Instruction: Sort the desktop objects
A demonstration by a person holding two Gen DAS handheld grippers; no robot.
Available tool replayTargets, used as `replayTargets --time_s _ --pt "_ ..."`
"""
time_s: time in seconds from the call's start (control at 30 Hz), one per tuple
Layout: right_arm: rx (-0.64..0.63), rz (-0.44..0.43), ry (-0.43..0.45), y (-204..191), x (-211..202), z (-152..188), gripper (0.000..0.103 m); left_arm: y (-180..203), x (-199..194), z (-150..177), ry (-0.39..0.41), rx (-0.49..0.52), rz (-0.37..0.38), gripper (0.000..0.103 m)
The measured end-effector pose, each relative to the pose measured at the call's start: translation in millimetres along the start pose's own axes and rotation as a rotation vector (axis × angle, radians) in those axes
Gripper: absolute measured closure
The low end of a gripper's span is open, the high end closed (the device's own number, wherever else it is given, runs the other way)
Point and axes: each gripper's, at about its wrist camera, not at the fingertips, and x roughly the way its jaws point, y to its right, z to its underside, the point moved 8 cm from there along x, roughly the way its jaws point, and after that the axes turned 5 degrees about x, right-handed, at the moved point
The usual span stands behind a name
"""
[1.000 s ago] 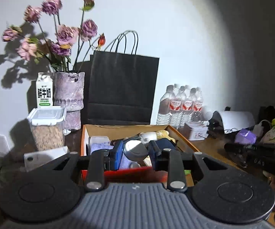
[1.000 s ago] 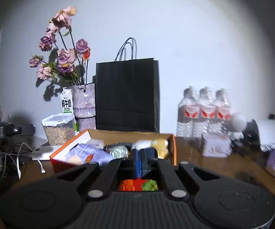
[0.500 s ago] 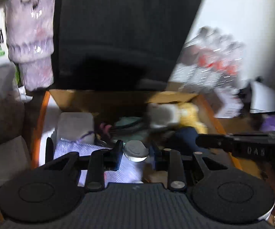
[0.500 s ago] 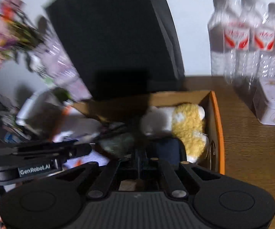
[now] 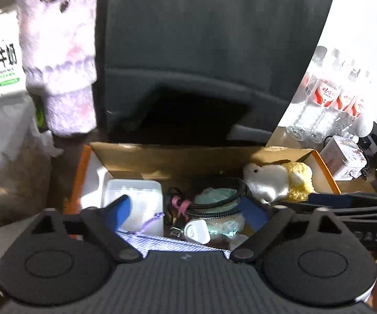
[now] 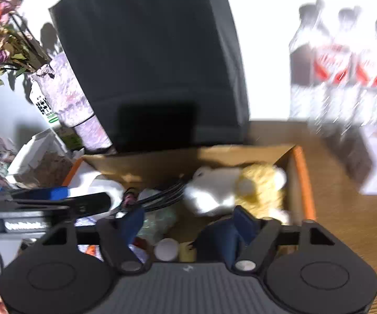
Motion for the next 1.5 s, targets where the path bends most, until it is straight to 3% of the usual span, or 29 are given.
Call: replayTargets --time_s 0.13,0.33,0.53,0.6,0.67,0.73,0.83,1.03,1.17,1.33,1.4,1.5 --pt "-0.030 0.058 0.036 2.1 -24.2 1.2 0.024 -1.8 -14.5 -0.3 -0.011 -0.010 0.031 0.000" --pt "-0.057 0.109 0.055 0.6 -55.5 7.0 0.024 8.1 -37.1 2.6 -0.050 -0.022 0.021 0.000" --pt "-0.073 0.103 0.088 -11.7 -88.3 18.2 0.023 10.7 -71.5 14.0 -0.049 -0.032 0.020 0.000" --pt "-0.088 0.117 0.117 -14.8 -100.1 26.6 0.022 9.4 -84.6 20.5 -0.040 -0.031 -0.016 0.000" --pt "-0.111 0.134 0.161 -17.3 -112.8 42.1 0.019 8.8 -105.4 34.6 0.011 -0.020 -0.101 0.000" --pt "-0.135 0.153 0.219 -18.6 -124.4 65.1 0.018 12.5 -126.7 56.7 0.090 0.020 -0.161 0.000" --pt "-0.158 0.173 0.281 -19.7 -139.5 106.7 0.018 19.6 -153.0 98.9 0.163 0.077 -0.182 0.000" --pt "-0.147 0.198 0.358 -25.3 -172.4 203.2 0.018 34.4 -197.5 194.1 0.269 0.054 -0.166 0.000" --pt "-0.205 0.200 0.368 -32.6 -198.8 264.9 0.018 44.7 -211.8 252.2 0.273 0.057 -0.185 0.000" --pt "-0.184 0.180 0.360 -37.0 -233.9 321.5 0.015 56.7 -236.5 318.5 0.259 0.066 -0.107 0.000" --pt "-0.179 0.180 0.365 -37.7 -242.4 337.6 0.013 58.6 -245.3 340.1 0.277 0.042 -0.078 0.000" --pt "-0.122 0.220 0.377 -34.5 -248.0 356.8 0.013 59.7 -252.8 354.2 0.276 0.054 -0.092 0.000"
